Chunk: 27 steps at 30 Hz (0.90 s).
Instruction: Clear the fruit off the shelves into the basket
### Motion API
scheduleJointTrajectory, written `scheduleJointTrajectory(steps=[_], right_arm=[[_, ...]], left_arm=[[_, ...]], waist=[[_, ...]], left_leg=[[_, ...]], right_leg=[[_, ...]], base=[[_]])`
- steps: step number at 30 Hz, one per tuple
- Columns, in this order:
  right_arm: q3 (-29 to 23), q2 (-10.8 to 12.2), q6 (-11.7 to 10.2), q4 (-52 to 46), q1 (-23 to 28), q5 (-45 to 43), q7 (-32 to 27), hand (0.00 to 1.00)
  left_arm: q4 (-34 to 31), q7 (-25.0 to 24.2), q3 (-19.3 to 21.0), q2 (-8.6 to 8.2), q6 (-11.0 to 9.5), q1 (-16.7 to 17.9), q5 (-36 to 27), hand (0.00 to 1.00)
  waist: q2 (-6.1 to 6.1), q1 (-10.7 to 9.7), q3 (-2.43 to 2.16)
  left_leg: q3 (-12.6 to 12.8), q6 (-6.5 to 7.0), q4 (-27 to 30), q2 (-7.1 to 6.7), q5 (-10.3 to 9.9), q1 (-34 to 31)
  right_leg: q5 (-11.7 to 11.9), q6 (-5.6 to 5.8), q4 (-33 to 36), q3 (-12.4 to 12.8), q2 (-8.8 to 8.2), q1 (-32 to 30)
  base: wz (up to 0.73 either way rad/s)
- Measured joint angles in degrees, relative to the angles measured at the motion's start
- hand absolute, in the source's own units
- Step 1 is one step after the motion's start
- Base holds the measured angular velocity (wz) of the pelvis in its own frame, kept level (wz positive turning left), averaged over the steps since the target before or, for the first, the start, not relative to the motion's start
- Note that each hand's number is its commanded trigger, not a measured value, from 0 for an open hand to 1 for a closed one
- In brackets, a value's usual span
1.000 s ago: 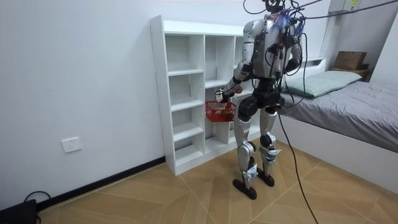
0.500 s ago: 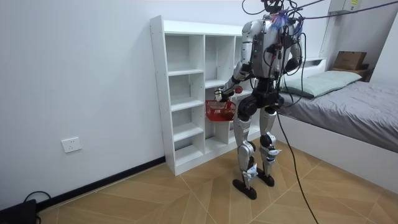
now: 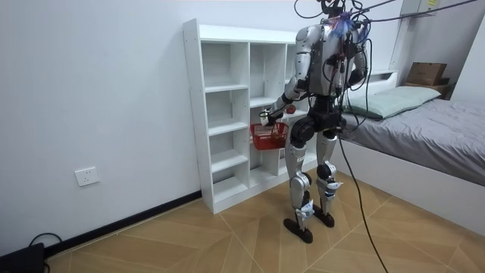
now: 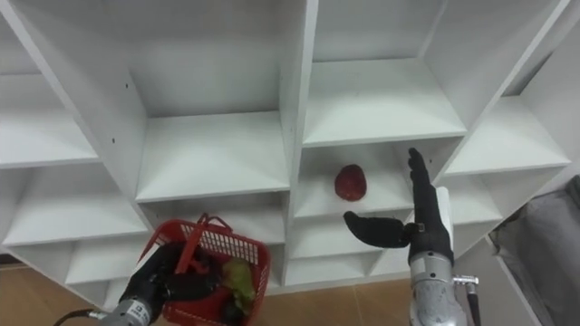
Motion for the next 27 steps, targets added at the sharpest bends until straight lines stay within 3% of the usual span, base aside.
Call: scheduleJointTrajectory(steps=[11,24,27], right_arm=[[-0.01,-0.86,0.05,2.78,-2.72,-0.22,1.38,0.0],[-0.08,-1.18,0.1,8.8,-9.36,2.71,2.79,0.0],[-0.1,-1.2,0.11,9.19,-9.84,2.5,3.9,0.0]], left_arm=[[0.01,-0.44,0.11,0.37,0.0,0.72,2.39,1.0],[0.24,-0.01,1.73,1.08,0.23,1.48,3.11,1.0],[0.36,-0.02,1.73,1.12,1.21,1.58,3.12,1.0]], waist=[[-0.97,1.04,0.53],[-1.39,0.98,0.43],[-1.37,0.99,0.43]], left_leg=[[-1.14,-0.03,1.01,-0.03,-0.01,-1.47],[-3.02,-0.03,2.34,0.16,0.0,-2.58],[-3.68,-0.03,2.58,0.11,-0.01,-2.83]], right_leg=[[-0.09,-0.13,-0.01,-1.5,-0.22,-0.22],[-0.08,-0.16,0.29,-3.26,-0.44,0.02],[-0.09,-0.16,0.43,-3.88,-0.55,0.1]], base=[[0.06],[0.07],[0.11]])
